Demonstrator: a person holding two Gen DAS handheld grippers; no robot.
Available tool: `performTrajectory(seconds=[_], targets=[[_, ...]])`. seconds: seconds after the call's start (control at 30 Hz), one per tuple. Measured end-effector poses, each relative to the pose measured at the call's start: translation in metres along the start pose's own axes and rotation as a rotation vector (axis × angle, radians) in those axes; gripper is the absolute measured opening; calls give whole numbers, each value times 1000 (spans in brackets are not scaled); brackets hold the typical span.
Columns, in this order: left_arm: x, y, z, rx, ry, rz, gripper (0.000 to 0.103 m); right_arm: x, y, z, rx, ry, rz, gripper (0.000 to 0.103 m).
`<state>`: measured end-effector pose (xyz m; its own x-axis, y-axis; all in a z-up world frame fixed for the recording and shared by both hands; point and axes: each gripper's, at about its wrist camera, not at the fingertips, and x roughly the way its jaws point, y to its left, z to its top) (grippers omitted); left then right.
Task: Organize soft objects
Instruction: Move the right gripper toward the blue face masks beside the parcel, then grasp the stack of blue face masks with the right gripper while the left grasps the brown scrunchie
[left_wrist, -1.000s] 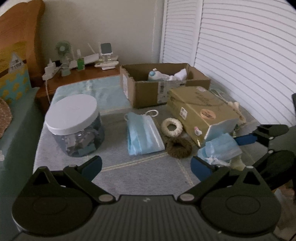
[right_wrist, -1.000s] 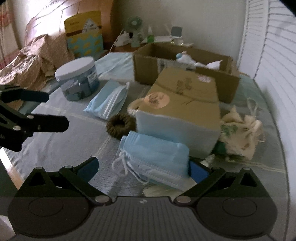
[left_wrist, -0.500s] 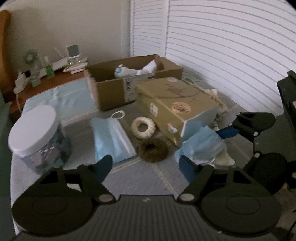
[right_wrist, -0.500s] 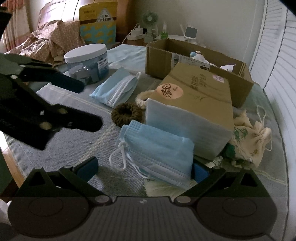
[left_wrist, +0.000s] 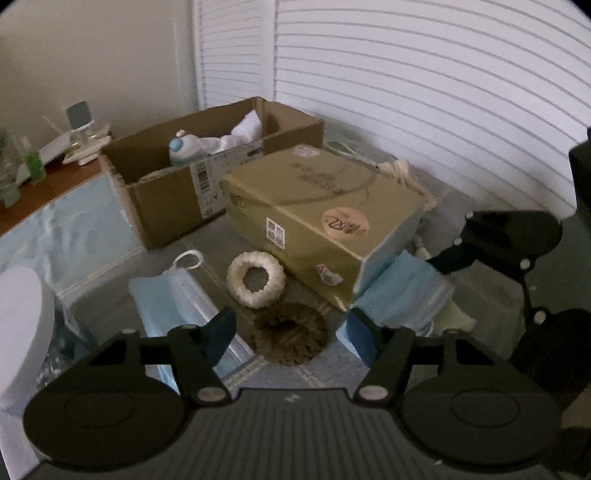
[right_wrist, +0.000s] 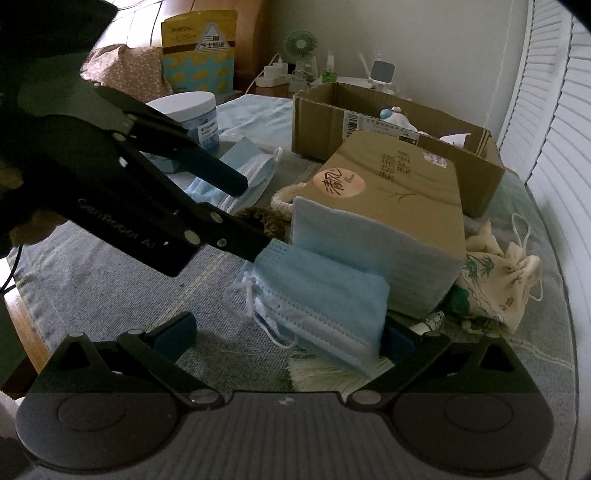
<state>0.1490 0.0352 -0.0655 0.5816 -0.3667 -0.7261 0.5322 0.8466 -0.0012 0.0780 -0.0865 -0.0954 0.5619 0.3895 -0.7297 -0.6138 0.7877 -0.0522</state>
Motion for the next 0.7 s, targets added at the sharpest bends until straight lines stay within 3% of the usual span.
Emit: performTrajectory(seconds=[0.27,0.7], targets=[[6,10,3,13,49,-108,64,-1,0,0,-3,7,3,103],[3,18,4,-13,55,-102,60,-3,1,4,-20,49,-8,98]])
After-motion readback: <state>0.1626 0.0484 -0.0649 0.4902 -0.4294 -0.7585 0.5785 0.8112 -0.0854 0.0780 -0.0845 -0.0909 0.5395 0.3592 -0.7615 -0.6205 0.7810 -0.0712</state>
